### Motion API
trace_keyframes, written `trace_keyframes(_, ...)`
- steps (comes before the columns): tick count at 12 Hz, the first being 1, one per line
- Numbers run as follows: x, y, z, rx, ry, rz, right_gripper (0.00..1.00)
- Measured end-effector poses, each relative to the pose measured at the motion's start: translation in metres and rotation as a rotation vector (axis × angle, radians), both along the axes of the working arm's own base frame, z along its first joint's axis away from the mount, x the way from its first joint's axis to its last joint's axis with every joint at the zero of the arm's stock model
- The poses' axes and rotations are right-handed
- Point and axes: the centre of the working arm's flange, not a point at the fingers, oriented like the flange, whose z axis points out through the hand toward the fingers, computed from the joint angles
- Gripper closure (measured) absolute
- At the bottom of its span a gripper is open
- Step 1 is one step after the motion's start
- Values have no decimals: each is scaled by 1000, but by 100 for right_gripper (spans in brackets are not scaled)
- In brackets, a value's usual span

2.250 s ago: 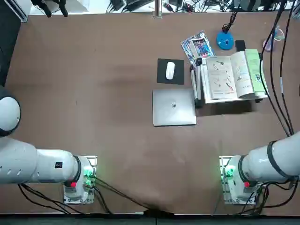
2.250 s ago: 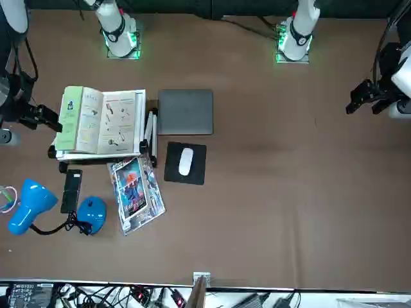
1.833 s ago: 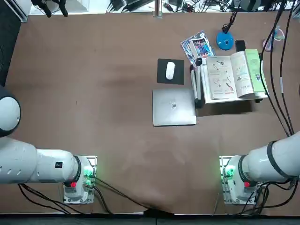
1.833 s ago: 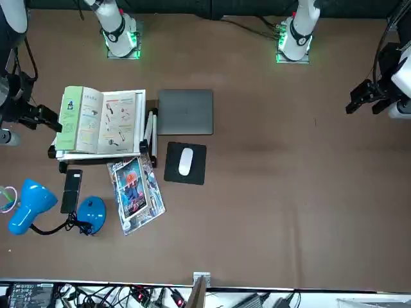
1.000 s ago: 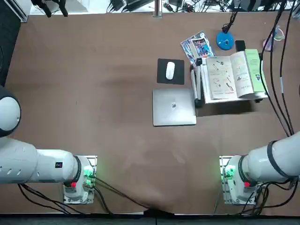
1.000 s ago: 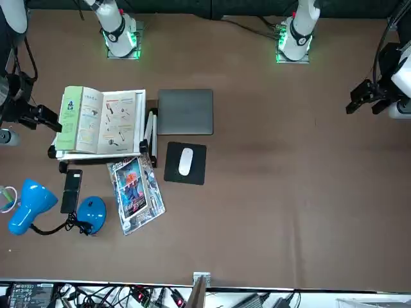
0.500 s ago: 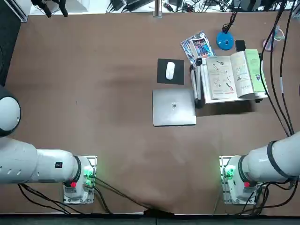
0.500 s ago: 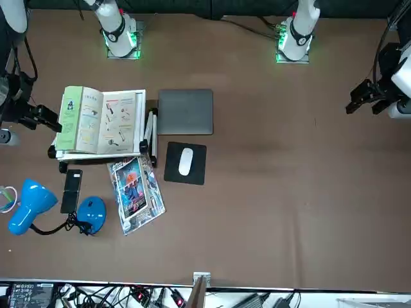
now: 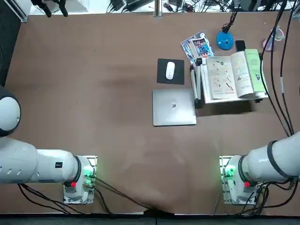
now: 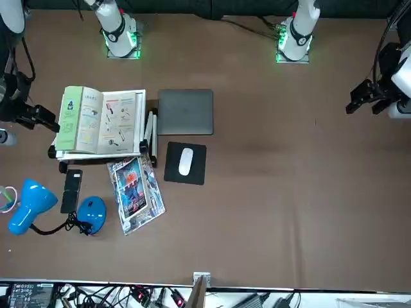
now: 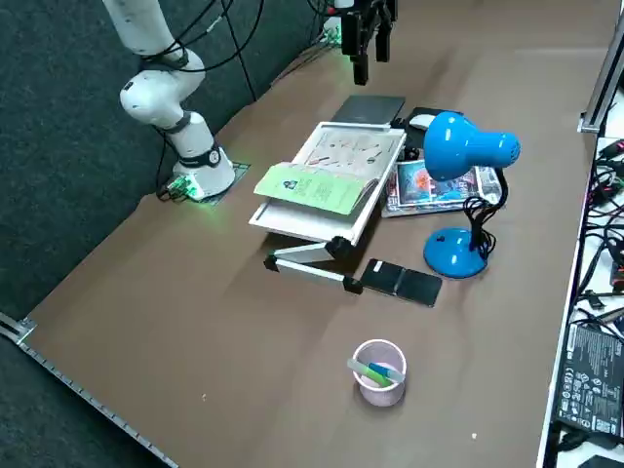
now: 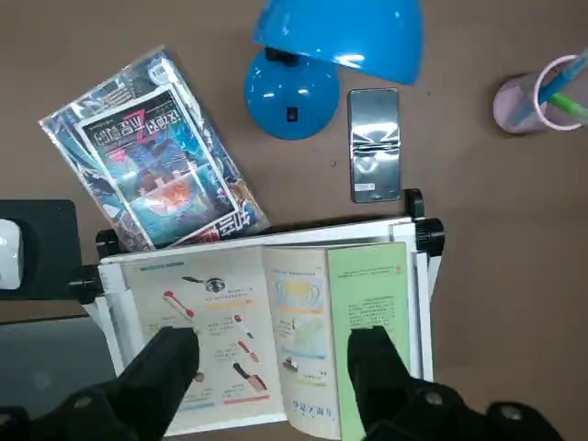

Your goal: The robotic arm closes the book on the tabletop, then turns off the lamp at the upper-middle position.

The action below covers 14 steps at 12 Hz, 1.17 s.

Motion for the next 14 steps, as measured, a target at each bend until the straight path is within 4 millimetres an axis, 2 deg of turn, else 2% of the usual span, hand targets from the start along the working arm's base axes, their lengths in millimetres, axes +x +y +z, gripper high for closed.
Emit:
trace_keyframes(4, -2, -30, 0, 5, 5, -28, 0)
trace_keyframes(6, -5, -57, -2, 44, 15, -32, 0)
trace_keyframes(8, -12, -95, -5, 94, 25, -42, 3)
trace_keyframes(9, -17, -114, -7, 116, 29, -46, 12)
trace_keyframes(10, -21, -130, -9, 135, 33, -50, 12)
trace_keyframes(11, -29, -154, -15, 171, 43, -60, 25)
trace_keyframes(14, -35, -178, -27, 211, 52, -60, 27)
